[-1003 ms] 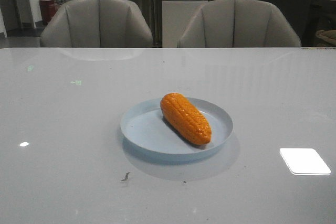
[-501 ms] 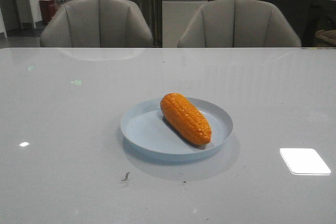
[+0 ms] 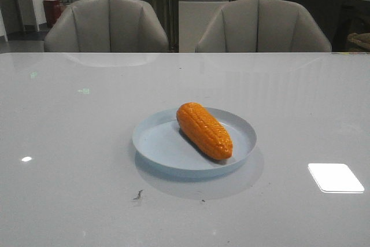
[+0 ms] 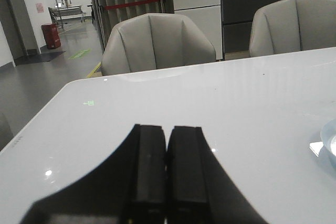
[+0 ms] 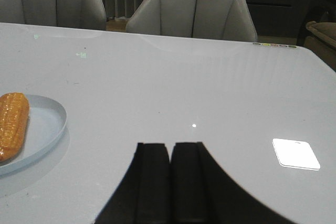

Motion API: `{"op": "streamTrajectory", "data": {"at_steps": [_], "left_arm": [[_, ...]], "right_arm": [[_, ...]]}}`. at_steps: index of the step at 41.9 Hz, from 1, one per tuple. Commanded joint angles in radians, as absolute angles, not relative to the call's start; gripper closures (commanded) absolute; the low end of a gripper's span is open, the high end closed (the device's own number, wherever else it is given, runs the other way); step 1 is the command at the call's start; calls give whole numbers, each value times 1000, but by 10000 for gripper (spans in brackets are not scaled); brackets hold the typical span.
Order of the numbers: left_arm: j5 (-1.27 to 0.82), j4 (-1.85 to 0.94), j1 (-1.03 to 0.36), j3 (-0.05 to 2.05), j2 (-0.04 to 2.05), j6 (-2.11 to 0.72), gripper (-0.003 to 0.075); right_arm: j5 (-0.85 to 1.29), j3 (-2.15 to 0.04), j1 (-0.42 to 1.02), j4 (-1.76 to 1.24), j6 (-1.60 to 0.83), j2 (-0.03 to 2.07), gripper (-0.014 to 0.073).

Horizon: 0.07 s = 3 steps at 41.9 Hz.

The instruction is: Place corn on plate with both arms

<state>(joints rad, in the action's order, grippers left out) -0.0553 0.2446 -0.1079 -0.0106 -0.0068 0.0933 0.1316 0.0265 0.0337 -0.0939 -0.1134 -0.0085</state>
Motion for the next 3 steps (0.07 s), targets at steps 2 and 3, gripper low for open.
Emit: {"op": "streamTrajectory", "data": {"at_steps": [2,3], "left_arm": [[23,241,-109,-48,-27,104,627],[23,241,-109,-48,-27,104,627]], "right_arm": [[53,6,37,-84,-122,-29,537],[53,6,37,-84,-122,-29,537]]}}
